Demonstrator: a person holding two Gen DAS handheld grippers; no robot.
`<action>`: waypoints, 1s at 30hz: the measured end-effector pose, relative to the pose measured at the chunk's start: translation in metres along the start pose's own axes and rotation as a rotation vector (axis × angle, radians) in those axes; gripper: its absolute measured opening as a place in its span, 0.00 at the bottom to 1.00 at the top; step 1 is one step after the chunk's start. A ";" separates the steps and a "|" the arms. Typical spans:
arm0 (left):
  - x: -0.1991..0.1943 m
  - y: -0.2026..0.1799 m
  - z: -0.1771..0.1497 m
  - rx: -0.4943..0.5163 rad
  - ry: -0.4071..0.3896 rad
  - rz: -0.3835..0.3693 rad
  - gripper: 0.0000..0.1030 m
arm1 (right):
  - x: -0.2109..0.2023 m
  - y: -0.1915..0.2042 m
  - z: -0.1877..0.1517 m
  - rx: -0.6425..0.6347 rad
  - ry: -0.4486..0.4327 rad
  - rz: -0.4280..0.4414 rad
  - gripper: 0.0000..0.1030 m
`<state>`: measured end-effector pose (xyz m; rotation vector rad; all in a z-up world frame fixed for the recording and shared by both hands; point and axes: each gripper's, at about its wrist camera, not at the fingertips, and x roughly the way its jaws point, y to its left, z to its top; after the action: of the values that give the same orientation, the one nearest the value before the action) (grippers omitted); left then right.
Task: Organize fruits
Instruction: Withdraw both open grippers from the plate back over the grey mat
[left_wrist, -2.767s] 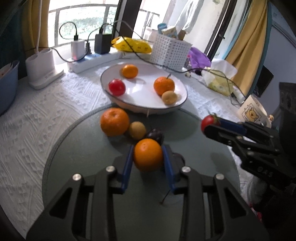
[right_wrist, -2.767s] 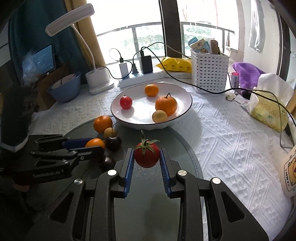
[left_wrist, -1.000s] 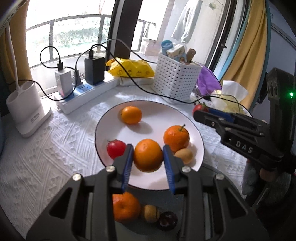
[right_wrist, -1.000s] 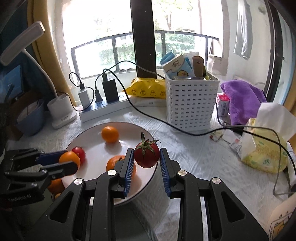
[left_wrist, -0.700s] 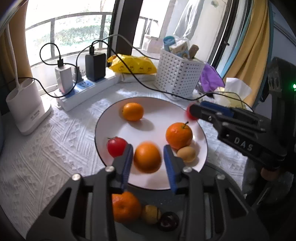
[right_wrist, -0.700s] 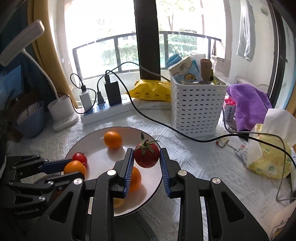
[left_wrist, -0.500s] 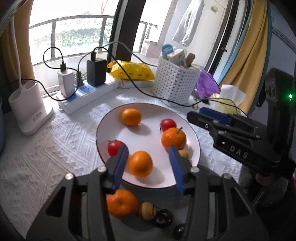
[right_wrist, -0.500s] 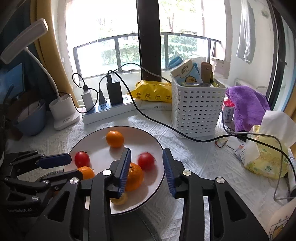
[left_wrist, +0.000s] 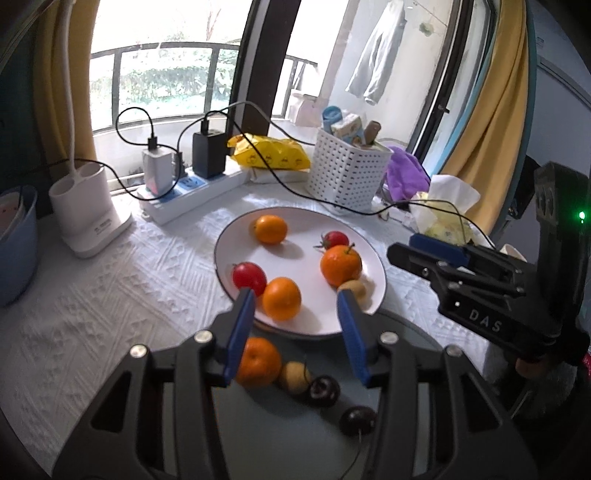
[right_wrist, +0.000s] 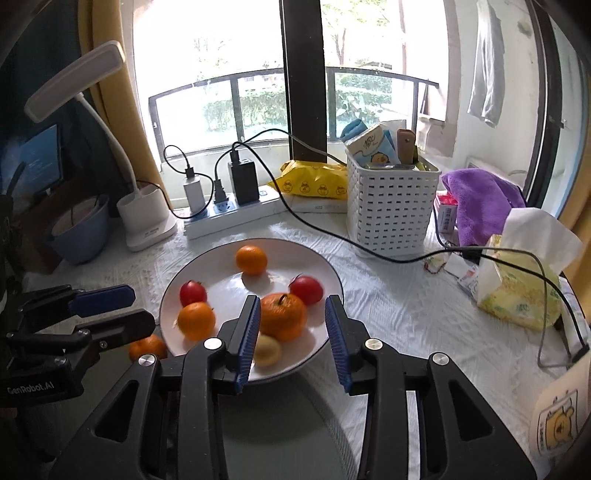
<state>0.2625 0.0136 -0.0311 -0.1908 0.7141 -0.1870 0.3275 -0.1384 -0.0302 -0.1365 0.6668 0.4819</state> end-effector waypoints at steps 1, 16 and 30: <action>-0.003 0.000 -0.002 0.000 -0.001 0.002 0.46 | -0.002 0.001 -0.002 -0.001 0.002 0.000 0.37; -0.034 0.013 -0.035 -0.028 0.002 0.040 0.47 | -0.024 0.032 -0.037 -0.019 0.043 0.024 0.37; -0.053 0.020 -0.063 -0.053 0.006 0.051 0.47 | -0.033 0.061 -0.060 -0.051 0.084 0.064 0.37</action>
<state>0.1839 0.0380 -0.0488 -0.2220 0.7299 -0.1204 0.2425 -0.1133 -0.0553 -0.1850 0.7431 0.5578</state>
